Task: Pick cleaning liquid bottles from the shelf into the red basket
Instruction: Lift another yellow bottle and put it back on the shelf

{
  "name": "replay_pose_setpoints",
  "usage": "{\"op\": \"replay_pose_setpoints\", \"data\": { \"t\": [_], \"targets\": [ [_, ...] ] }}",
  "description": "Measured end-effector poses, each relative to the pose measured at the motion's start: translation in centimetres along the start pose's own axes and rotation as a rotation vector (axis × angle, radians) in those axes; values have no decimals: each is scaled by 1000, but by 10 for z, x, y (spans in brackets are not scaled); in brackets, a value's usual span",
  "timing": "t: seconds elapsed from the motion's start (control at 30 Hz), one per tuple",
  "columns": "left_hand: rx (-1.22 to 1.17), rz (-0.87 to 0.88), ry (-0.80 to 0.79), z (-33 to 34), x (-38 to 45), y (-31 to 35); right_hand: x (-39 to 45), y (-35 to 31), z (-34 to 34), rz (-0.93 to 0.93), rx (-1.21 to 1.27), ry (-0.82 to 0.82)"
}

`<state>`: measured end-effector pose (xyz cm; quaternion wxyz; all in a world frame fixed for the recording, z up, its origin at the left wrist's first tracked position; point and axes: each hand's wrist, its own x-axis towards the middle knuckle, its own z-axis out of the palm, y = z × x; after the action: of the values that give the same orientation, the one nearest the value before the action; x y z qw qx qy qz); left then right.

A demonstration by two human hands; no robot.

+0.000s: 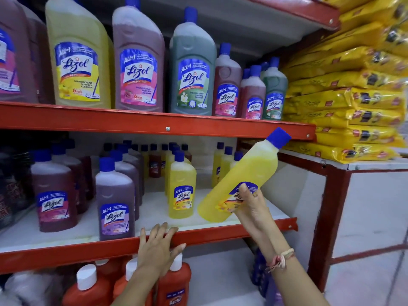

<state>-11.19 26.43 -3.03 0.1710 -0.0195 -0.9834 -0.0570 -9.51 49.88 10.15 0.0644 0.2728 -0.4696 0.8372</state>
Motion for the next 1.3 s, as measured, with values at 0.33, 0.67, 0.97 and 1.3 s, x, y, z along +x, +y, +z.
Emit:
{"op": "replay_pose_setpoints", "data": {
  "t": [0.33, 0.67, 0.97, 1.3],
  "targets": [
    [-26, 18, 3, -1, -1, 0, -1, -19, -29, 45, 26, -176],
    [-72, 20, 114, 1, -4, 0, 38, -27, -99, 131, -425, -38],
    [-28, 11, 191, 9, -5, 6, 66, 14, -144, 231, -440, 60],
    [19, -7, 246, 12, -4, 11, 70, 32, -166, 317, -458, 36]
  ]
}}
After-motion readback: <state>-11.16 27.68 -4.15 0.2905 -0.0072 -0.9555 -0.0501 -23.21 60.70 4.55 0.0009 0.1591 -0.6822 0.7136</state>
